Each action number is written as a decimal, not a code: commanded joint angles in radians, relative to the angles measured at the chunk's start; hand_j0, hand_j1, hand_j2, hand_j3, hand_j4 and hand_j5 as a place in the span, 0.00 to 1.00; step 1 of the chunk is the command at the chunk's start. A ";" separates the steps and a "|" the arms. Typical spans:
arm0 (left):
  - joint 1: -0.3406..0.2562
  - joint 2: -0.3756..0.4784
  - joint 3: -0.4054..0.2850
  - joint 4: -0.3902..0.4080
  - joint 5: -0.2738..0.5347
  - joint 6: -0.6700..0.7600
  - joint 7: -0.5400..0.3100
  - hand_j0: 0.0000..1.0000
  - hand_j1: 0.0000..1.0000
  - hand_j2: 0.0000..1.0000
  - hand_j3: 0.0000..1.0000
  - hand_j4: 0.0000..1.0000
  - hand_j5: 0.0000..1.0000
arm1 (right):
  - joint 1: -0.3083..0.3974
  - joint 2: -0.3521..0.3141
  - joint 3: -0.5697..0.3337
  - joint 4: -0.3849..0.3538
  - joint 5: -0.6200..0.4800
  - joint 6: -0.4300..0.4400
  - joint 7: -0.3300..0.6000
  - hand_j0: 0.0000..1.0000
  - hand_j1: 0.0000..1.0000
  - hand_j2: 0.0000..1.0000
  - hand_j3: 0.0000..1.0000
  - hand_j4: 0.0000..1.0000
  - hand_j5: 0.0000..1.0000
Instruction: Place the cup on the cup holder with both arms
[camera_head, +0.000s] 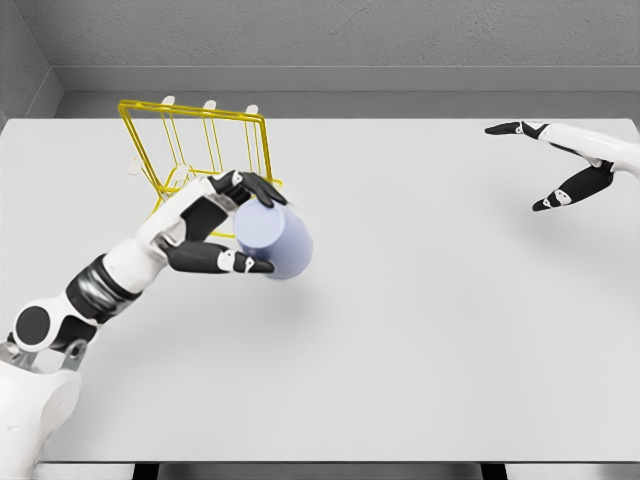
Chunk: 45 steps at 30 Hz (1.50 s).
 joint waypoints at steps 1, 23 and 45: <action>0.000 0.036 0.025 -0.006 0.047 0.001 0.000 0.36 0.36 0.36 0.36 0.36 0.36 | 0.000 -0.001 -0.003 0.000 -0.008 0.002 0.000 1.00 1.00 1.00 1.00 1.00 1.00; -0.183 0.105 0.040 0.016 0.126 0.066 0.000 0.35 0.35 0.35 0.35 0.35 0.35 | 0.000 0.001 -0.003 0.000 -0.008 0.002 0.000 1.00 1.00 1.00 1.00 1.00 1.00; -0.255 0.100 0.049 0.088 0.122 0.144 0.000 0.35 0.35 0.35 0.35 0.35 0.35 | 0.000 0.001 -0.003 0.014 -0.007 0.002 0.000 1.00 1.00 1.00 1.00 1.00 1.00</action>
